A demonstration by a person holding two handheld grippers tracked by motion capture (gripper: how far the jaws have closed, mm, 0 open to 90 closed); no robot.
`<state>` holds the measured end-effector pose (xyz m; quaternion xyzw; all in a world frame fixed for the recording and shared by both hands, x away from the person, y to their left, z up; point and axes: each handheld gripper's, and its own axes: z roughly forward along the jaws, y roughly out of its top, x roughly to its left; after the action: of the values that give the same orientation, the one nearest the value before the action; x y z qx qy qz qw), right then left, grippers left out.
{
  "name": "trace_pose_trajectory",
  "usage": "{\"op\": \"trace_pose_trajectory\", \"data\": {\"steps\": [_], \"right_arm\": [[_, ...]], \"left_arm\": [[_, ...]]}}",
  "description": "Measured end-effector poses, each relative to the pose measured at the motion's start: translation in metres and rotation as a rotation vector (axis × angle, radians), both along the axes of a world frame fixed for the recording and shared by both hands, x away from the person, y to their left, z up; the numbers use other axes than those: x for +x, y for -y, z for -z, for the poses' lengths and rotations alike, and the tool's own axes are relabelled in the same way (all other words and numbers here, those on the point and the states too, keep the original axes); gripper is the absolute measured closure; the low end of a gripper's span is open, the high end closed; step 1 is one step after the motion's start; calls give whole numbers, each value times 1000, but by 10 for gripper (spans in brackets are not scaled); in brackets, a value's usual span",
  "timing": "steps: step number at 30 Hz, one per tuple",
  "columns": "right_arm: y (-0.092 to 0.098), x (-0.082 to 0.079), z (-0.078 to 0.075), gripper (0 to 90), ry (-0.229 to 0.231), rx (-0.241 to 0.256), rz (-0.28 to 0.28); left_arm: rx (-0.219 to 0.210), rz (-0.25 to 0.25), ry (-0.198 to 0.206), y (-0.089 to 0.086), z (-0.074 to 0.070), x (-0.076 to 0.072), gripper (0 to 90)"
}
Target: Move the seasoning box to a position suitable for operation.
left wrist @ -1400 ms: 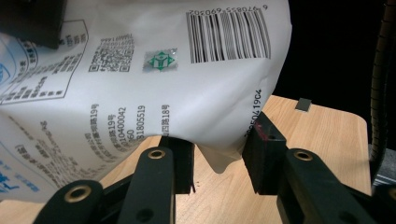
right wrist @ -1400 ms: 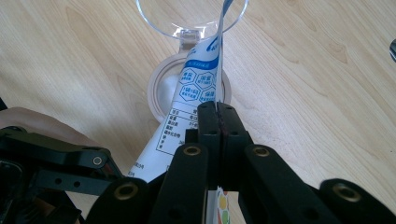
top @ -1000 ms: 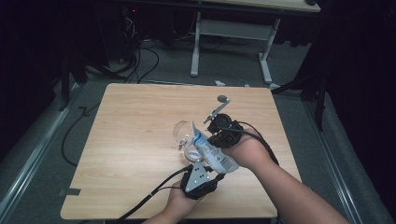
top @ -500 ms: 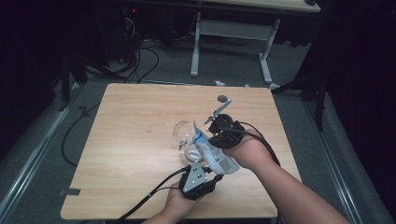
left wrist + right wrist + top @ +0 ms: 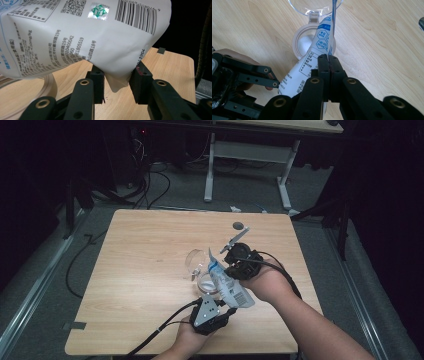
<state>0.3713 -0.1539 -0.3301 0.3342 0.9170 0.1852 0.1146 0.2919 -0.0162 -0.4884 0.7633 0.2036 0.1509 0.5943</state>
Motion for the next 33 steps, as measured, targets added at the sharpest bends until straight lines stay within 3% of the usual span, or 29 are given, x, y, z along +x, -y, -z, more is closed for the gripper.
{"op": "trace_pose_trajectory", "data": {"steps": [9,14,26,33], "right_arm": [[-1,1,2,900,-5,14,-4],[-2,2,3,900,-13,21,0],[0,1,1,900,-18,24,14],[2,1,0,900,-14,27,16]], "left_arm": [[1,4,-21,-1,1,3,655],[0,8,-33,0,1,5,597],[-1,17,-17,0,2,6,489],[1,36,-31,0,3,7,447]]}}
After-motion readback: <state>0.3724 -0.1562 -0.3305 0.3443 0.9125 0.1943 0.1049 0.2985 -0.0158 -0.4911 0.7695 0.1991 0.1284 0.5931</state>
